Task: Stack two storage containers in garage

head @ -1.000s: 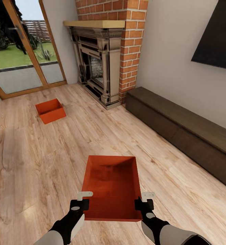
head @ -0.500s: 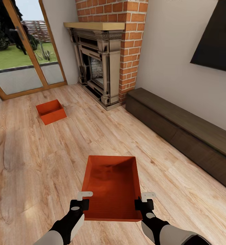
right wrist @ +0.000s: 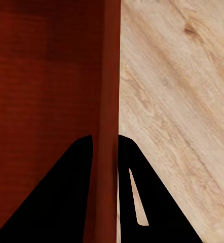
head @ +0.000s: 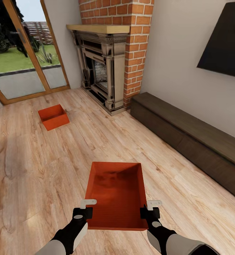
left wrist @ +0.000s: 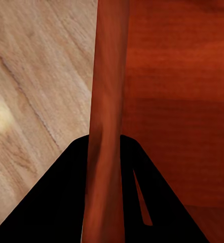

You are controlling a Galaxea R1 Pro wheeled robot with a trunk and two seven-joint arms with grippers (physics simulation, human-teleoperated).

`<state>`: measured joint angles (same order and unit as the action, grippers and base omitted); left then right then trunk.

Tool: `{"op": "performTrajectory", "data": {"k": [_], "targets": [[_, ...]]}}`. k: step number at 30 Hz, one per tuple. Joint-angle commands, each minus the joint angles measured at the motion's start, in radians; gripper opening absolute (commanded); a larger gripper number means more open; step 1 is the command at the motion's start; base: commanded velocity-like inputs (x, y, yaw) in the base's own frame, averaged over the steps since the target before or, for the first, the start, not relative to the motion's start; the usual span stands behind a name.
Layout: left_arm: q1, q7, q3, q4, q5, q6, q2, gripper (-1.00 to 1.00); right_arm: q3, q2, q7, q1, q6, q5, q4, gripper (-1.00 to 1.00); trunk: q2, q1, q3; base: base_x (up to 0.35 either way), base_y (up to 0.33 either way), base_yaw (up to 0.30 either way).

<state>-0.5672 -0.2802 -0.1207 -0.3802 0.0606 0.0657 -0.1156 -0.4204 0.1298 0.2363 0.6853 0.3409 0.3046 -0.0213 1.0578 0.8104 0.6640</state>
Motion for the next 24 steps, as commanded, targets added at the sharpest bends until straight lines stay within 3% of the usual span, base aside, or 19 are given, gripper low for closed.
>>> {"op": "performTrajectory", "data": {"k": [1, 19, 24], "targets": [[0.0, -0.019, 0.016, -0.003, -0.008, 0.008, 0.001, -1.0, 0.041, 0.0, 0.003, 0.0, 0.004, 0.008, 0.0, -1.0, -0.007, -0.004, -0.003, 0.0, 0.0, 0.0], [0.0, -0.02, 0.016, -0.005, -0.004, 0.008, -0.001, -1.0, 0.042, 0.002, 0.004, 0.0, 0.004, 0.01, 0.001, -1.0, -0.133, -0.073, -0.085, 0.0, 0.0, 0.0], [0.0, -0.02, 0.016, -0.005, -0.004, 0.007, -0.001, -1.0, 0.042, 0.001, 0.004, 0.0, 0.004, 0.01, 0.001, -1.0, -0.133, -0.073, -0.093, 0.0, 0.0, 0.0]]}}
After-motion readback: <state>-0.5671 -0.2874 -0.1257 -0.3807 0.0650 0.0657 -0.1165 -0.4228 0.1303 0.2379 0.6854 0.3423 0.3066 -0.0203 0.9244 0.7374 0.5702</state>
